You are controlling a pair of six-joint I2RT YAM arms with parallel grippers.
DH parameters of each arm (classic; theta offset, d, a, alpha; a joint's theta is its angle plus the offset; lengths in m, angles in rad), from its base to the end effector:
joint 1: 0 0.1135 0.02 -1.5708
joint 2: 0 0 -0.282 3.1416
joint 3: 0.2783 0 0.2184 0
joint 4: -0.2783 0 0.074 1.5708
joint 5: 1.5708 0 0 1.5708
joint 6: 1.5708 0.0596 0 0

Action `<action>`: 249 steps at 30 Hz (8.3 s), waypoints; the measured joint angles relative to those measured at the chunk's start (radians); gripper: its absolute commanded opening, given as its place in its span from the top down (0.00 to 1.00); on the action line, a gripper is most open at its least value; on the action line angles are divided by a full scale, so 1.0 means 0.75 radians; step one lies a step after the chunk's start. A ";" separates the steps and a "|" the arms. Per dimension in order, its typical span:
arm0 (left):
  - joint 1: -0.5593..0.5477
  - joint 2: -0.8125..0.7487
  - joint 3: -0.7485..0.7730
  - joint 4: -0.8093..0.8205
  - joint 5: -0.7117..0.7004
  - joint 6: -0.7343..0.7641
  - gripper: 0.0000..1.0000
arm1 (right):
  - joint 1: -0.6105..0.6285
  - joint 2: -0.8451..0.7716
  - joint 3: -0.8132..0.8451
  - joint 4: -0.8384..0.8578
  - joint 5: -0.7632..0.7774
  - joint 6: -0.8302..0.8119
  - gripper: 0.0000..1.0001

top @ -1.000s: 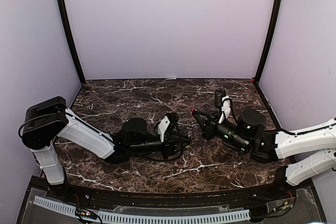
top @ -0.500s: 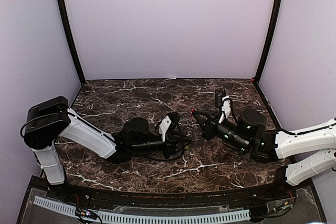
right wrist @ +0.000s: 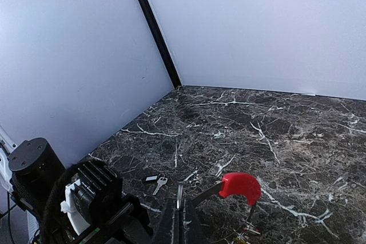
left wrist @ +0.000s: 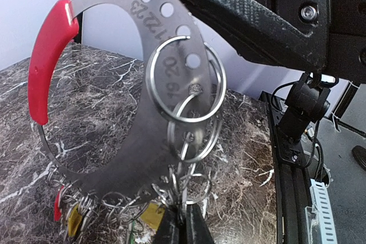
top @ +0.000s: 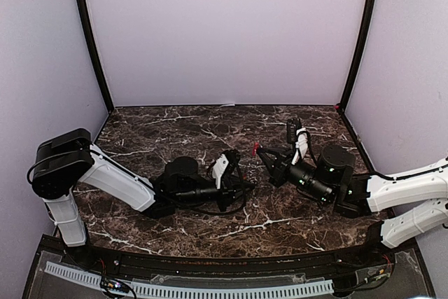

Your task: Remove the keys from the keyring

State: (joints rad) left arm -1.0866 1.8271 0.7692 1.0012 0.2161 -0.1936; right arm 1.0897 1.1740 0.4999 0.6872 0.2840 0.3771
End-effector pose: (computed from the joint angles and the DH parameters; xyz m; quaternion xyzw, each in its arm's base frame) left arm 0.1650 -0.3412 0.2253 0.3788 0.6198 -0.4707 0.5008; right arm 0.1276 0.2083 0.2911 -0.1482 0.6868 0.3978 0.5900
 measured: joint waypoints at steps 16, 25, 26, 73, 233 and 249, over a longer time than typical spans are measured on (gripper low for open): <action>0.011 -0.086 -0.023 -0.133 0.166 -0.150 1.00 | -0.124 0.102 -0.023 -0.071 -0.010 0.070 1.00; 0.117 -0.093 -0.023 -0.224 0.379 -0.417 1.00 | -0.174 0.127 -0.110 -0.012 -0.140 0.143 0.61; 0.133 -0.093 -0.023 -0.219 0.408 -0.450 1.00 | -0.178 0.116 -0.125 -0.004 -0.149 0.144 0.58; 0.201 -0.220 0.612 -1.897 1.120 -0.026 1.00 | 0.386 0.074 -0.268 0.270 -0.096 -0.823 0.55; 0.194 -0.167 0.832 -2.279 1.356 0.393 1.00 | -0.079 0.171 0.212 -0.337 -1.497 -0.402 0.73; 0.194 -0.167 0.833 -2.279 1.336 0.393 1.00 | -0.074 0.176 0.194 -0.320 -1.471 -0.390 1.00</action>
State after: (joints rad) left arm -0.9409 1.7020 1.3937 -0.7078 1.2182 0.1013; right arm 1.0344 1.3060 0.6456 0.4473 -0.8196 0.0849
